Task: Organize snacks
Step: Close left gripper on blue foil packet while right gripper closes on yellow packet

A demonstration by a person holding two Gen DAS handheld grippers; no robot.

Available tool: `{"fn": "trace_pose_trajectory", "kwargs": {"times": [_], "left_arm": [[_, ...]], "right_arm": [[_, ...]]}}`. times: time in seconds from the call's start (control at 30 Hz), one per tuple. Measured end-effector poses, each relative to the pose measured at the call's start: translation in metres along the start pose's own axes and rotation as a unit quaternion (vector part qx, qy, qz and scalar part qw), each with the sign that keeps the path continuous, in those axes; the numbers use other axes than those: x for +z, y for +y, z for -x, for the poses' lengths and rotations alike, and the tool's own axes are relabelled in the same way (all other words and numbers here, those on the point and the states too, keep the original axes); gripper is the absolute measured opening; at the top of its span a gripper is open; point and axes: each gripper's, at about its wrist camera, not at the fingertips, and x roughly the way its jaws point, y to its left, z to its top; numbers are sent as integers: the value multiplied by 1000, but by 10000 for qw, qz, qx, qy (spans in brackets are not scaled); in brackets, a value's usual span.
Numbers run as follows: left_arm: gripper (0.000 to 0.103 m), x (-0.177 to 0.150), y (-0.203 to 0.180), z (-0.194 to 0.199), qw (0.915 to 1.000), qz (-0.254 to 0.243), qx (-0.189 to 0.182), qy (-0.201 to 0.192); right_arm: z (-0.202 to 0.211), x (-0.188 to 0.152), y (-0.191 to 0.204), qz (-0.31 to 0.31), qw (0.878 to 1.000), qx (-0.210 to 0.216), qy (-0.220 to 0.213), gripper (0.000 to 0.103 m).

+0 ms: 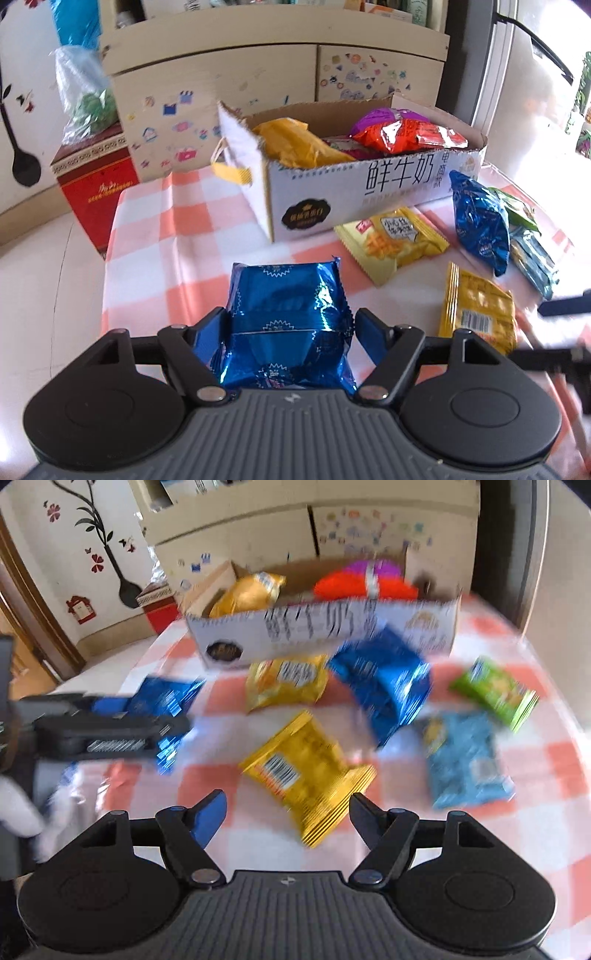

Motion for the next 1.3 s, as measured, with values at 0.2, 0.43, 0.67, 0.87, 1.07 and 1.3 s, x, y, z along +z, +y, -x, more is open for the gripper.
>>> {"fn": "trace_pose_trajectory", "kwargs": {"times": [0.2,0.43,0.67,0.87,1.07,1.3], "left_arm": [[78,-6,7,3,9998,174,-42,-40],[84,-7,7,-6,9995,306,-53,-33],[86,-3,3,-9,9993,315,-97,-188],[89,-4,2,-19,9994,334,-15,-87],[75,-5,-1,-22,9996,280,21,6],[72,-3,-13,-14,10000,-5,81,-47]], "right_arm": [[-29,12,-1,340,9994,19,88,87],[-42,13,1,688,9975,-16,152,94],[-53,12,4,844,9962,-114,207,96],[-59,10,6,910,9954,-190,228,97],[-55,12,8,960,9950,-195,183,79],[-49,11,6,816,9964,-141,153,61]]}}
